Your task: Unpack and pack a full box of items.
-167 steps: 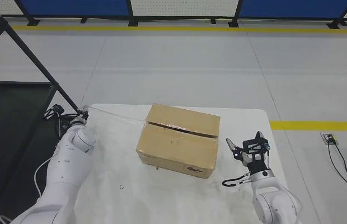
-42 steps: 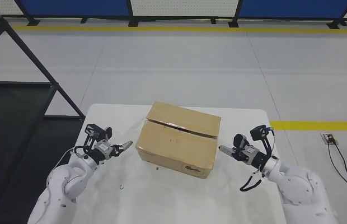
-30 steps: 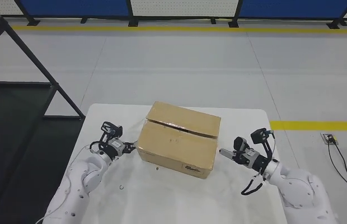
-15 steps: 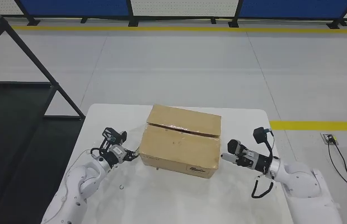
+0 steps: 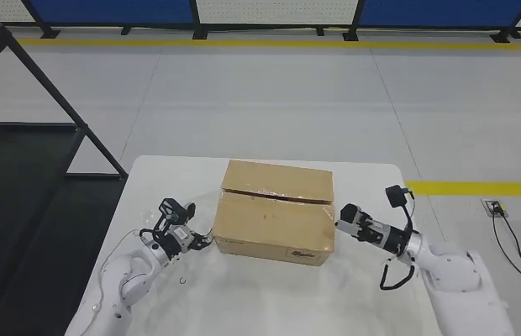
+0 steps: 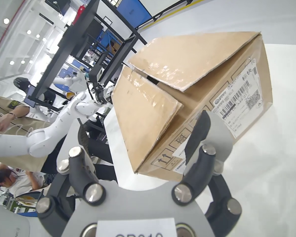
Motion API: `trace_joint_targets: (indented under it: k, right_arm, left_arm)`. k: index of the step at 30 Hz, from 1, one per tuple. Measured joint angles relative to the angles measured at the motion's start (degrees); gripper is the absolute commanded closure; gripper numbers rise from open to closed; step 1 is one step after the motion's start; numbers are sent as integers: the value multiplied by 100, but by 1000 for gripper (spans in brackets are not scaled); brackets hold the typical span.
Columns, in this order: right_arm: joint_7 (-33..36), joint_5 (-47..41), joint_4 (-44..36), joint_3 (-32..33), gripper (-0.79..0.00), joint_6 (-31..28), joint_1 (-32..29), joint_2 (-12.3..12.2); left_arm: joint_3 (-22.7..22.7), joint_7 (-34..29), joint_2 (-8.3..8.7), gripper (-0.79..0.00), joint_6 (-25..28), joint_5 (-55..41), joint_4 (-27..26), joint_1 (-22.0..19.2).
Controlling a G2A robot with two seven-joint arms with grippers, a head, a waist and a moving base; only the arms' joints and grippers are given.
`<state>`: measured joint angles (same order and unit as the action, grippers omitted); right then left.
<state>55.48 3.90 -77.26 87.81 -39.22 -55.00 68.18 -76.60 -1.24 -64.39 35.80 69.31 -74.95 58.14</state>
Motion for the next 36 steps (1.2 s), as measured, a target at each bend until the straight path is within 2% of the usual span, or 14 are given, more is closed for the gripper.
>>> trace_joint_targets:
  k: [7,14,22,28,36]
  right_arm:
    - [546,-655,403,-233,-785,90,415,-54]
    - [1083,-1299,793,-435,-785,120,764,-106]
    - [1170,-2031,464,-870,-785,212,789,-275]
    - [944,-1634,692,-774,-785,67,778,-442]
    - [318,-1033,615,-1063,-785,435,770,-427]
  left_arm:
    - [-91,39,30,-785,10,-5,-59,80]
    - [-680,162,98,-785,-119,-711,-17,133]
    - [-911,37,127,-785,-307,-1053,99,47]
    - [-868,-2,131,-785,-299,-1062,110,-11]
    - [-624,-47,142,-785,-306,-446,309,-101]
